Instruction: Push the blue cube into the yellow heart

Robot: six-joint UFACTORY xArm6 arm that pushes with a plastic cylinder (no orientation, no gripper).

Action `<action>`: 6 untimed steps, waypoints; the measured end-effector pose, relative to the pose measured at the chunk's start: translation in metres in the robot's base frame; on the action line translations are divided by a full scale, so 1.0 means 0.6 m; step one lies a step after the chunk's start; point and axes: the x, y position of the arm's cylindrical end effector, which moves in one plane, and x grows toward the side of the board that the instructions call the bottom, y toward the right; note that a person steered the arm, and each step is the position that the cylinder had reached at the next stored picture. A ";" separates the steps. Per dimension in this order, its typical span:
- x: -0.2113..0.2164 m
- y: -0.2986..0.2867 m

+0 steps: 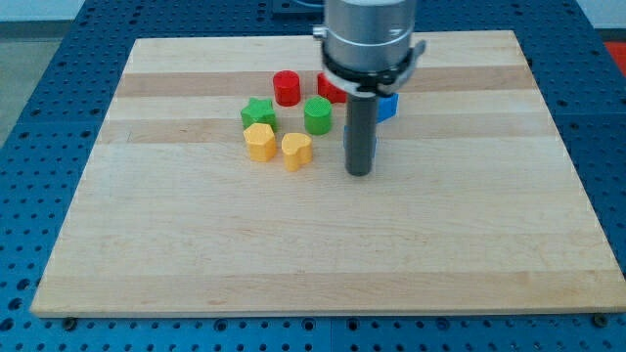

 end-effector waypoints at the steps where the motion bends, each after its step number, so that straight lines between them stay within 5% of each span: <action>1: -0.006 0.061; 3: -0.056 0.076; 6: -0.058 -0.031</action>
